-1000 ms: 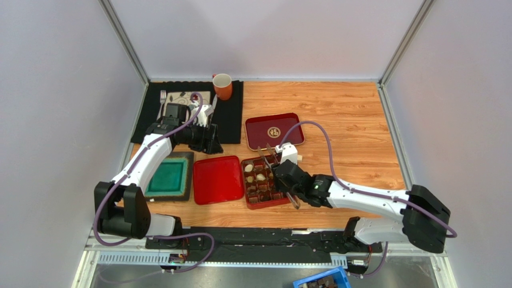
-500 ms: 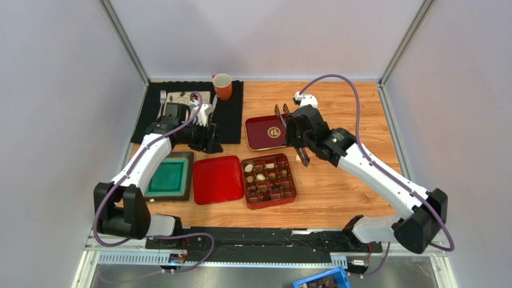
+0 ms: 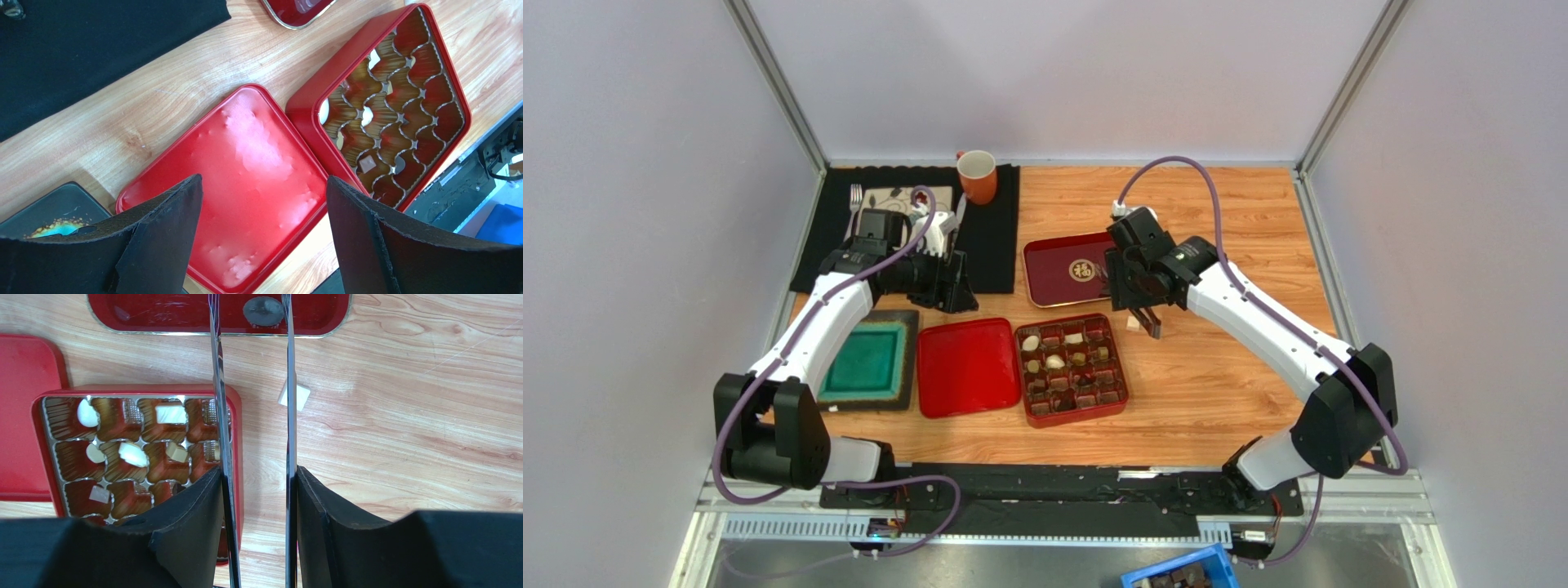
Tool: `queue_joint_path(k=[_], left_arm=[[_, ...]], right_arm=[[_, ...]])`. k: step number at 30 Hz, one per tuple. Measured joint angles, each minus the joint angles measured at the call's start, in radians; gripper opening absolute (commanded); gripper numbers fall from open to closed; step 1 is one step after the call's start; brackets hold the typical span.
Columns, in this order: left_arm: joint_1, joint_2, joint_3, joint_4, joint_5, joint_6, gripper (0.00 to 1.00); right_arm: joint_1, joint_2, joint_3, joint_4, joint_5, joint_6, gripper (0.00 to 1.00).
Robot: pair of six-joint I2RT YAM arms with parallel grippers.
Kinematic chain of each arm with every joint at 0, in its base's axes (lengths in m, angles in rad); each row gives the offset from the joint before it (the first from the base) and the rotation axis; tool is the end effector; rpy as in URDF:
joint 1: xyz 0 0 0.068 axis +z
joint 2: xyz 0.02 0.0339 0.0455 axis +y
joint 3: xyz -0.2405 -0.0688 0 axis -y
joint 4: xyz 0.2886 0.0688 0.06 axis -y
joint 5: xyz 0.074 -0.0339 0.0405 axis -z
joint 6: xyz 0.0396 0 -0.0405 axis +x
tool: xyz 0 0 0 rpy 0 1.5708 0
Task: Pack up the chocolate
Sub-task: Pick up the fake chocolate from the plate.
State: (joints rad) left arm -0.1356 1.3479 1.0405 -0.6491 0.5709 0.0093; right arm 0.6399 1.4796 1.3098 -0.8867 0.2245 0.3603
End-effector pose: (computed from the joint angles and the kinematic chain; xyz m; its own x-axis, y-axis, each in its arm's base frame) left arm 0.3161 -0.0647 0.2302 -0.8057 0.1178 -0.5805 0.4299 0.7905 -0.4362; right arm 0.2845 0.2008 0.2653 -0.8278 -0.1877 -0.5287 -0.2163 0.9763 -0.0079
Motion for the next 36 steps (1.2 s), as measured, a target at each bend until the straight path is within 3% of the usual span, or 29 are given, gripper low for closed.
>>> queue_joint_path(k=[13, 36], left_arm=[[0.0, 0.0, 0.019, -0.005, 0.001, -0.001, 0.82], [0.0, 0.0, 0.051, -0.006, 0.001, -0.001, 0.82]], right_arm=[[-0.068, 0.109, -0.002, 0.001, -0.055, -0.036, 0.5], [-0.08, 0.156, -0.015, 0.016, -0.113, -0.044, 0.47]])
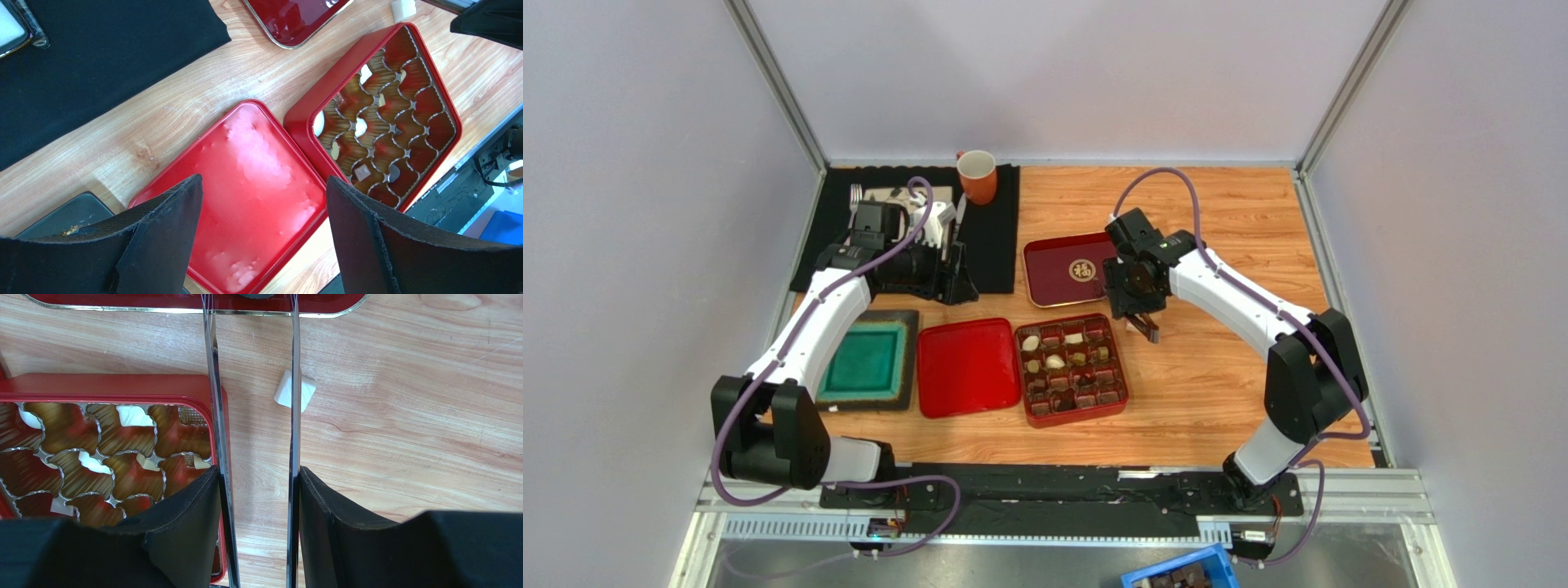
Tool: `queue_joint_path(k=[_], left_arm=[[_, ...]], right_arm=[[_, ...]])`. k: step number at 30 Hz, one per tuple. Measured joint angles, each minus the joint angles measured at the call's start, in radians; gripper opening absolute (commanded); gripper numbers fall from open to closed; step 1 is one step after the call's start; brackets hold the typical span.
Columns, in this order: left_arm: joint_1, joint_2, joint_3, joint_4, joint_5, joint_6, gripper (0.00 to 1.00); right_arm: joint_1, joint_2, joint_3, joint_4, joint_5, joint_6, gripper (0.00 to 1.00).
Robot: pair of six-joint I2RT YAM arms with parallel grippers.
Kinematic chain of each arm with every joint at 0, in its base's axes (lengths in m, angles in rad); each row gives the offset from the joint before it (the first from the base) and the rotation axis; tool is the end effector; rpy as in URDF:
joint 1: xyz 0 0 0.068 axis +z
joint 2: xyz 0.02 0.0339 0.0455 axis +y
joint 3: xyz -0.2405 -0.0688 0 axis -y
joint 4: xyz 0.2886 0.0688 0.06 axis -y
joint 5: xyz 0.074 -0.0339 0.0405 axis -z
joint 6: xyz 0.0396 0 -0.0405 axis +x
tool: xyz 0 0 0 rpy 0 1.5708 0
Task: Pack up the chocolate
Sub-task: Pick up the fake chocolate from the plate.
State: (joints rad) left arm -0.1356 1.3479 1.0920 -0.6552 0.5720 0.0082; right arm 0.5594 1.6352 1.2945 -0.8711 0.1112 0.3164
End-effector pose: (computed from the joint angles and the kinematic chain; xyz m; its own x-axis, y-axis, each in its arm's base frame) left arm 0.3211 -0.0654 0.2483 -0.7793 0.1133 -0.6164 0.4488 0.7874 -0.4227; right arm 0.3137 0.1912 0.2075 -0.9080 -0.2037 -0.3662 -0.2229 0.9748 0.0106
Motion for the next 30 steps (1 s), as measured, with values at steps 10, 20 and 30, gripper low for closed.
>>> queue_joint_path(k=[10, 20, 30], left_arm=[[0.001, 0.0, 0.0, 0.0, 0.0, 0.0, 0.82], [0.003, 0.0, 0.0, 0.0, 0.0, 0.001, 0.82], [0.005, 0.0, 0.0, 0.001, 0.0, 0.0, 0.82]], right_arm=[[0.0, 0.0, -0.005, -0.001, -0.001, 0.0, 0.37], [0.0, -0.001, -0.004, -0.003, 0.001, 0.0, 0.33], [0.0, -0.063, 0.06, -0.042, 0.01, 0.0, 0.33]])
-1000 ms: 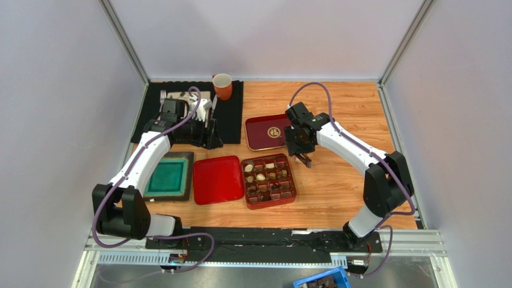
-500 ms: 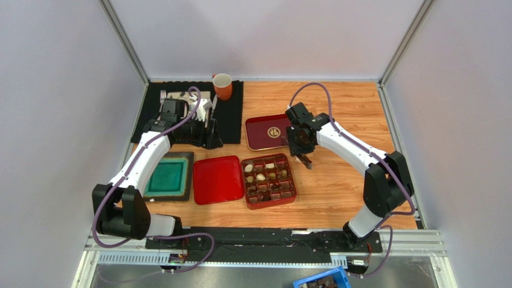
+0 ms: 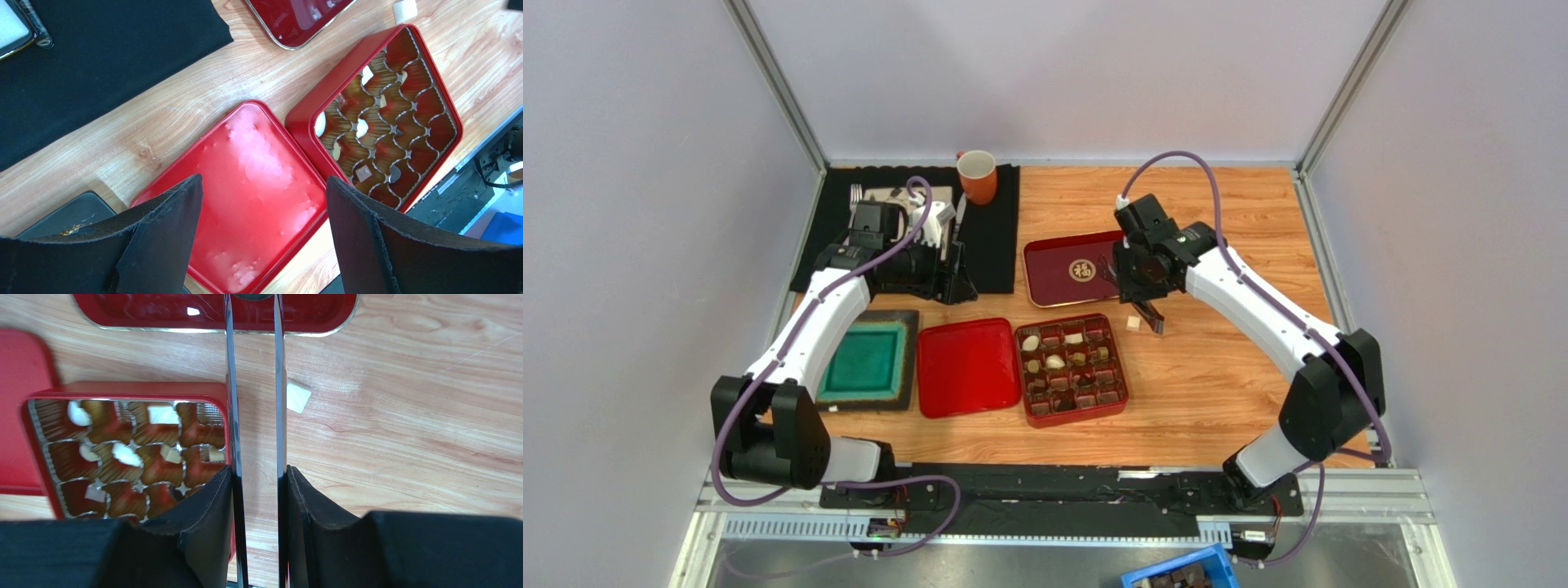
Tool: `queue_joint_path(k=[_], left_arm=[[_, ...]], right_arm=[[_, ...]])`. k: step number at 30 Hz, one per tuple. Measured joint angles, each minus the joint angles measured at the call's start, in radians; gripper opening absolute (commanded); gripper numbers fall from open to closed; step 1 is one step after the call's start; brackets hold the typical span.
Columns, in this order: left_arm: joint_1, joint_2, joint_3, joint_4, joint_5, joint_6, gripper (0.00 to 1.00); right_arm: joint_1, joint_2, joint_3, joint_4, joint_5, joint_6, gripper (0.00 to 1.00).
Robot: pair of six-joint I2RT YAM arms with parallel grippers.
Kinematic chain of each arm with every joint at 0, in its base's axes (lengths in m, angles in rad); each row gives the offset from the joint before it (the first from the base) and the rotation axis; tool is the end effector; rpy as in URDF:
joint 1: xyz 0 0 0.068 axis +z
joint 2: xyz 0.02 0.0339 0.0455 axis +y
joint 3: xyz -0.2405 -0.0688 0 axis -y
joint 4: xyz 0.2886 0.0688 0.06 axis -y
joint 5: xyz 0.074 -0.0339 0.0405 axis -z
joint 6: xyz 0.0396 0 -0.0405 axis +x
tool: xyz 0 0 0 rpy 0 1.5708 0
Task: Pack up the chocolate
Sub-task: Pick up the fake chocolate from the plate, then place the fake chocolate in the packing box.
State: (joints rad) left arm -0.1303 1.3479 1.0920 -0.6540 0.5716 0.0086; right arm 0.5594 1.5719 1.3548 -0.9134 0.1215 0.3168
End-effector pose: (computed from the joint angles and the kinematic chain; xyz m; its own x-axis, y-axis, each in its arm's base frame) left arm 0.3215 -0.0637 0.2483 -0.7790 0.1094 -0.6175 0.4452 0.7898 -0.4218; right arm 0.3105 0.1887 0.2479 -0.8790 -0.1855 -0.4392 -0.2201 0.9751 0.0286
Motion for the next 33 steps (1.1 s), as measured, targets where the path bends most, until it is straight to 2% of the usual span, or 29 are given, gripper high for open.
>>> queue_joint_path(k=[9, 22, 28, 33], left_arm=[[0.0, 0.0, 0.0, 0.0, 0.0, 0.0, 0.82], [0.0, 0.0, -0.027, 0.02, 0.0, -0.011, 0.82], [0.0, 0.0, -0.042, 0.022, 0.0, -0.014, 0.82], [0.0, 0.0, -0.042, 0.021, 0.0, -0.014, 0.82]], right_arm=[[0.029, -0.174, -0.004, -0.048, -0.019, 0.013, 0.31], [0.295, -0.491, -0.18, -0.266, -0.046, 0.169, 0.32], [0.361, -0.595, -0.249, -0.334, -0.048, 0.27, 0.33], [0.381, -0.613, -0.282, -0.351, -0.055, 0.317, 0.33]])
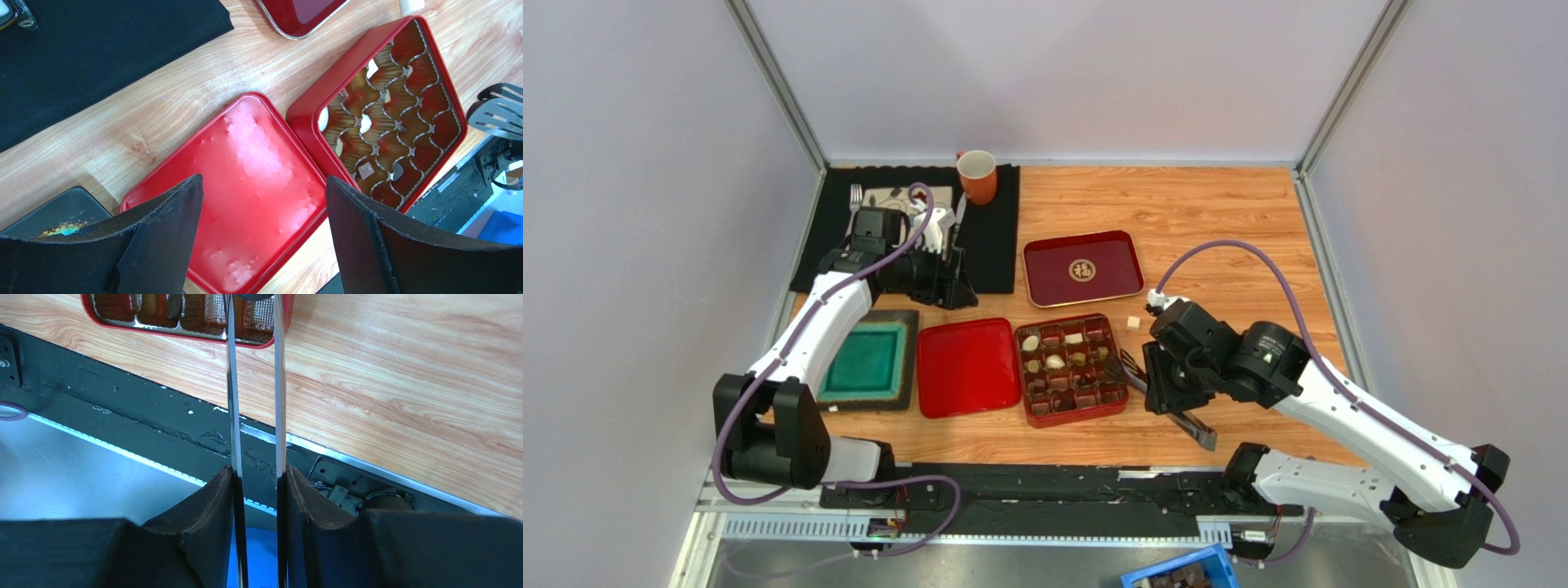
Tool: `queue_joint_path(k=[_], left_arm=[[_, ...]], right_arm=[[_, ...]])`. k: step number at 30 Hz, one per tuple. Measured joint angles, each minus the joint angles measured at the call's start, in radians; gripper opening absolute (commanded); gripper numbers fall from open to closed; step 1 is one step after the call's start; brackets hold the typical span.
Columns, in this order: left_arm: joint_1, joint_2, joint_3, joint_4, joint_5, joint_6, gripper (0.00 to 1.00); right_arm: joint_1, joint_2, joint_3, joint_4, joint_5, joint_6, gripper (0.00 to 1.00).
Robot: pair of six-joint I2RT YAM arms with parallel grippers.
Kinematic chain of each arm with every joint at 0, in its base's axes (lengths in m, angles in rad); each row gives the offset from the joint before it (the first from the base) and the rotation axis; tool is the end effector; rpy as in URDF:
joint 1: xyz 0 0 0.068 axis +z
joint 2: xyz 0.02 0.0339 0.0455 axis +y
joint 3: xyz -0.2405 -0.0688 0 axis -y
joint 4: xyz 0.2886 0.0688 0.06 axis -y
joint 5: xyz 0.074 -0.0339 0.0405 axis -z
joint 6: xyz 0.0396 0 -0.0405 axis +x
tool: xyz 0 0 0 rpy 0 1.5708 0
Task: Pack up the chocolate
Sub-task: Place the fake chocolate in the packing box.
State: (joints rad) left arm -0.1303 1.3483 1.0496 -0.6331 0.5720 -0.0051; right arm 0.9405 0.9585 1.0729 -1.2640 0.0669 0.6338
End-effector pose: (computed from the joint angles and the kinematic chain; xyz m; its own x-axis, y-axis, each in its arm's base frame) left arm 0.3189 -0.0634 0.2344 -0.7981 0.1003 -0.5942 0.4253 0.7923 -0.4375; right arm 0.1248 0.1665 0.2993 -0.9012 -0.2327 -0.3656 -0.3180 0.9283 0.1930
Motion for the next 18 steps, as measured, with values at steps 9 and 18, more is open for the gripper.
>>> queue_joint_path(k=[9, 18], left_arm=[[0.0, 0.0, 0.0, -0.005, 0.001, 0.0, 0.82], [0.0, 0.0, 0.0, -0.007, 0.006, 0.0, 0.82]], right_arm=[[0.005, 0.041, -0.014, 0.016, 0.005, 0.009, 0.4], [0.005, 0.081, -0.014, 0.045, 0.011, 0.008, 0.45]])
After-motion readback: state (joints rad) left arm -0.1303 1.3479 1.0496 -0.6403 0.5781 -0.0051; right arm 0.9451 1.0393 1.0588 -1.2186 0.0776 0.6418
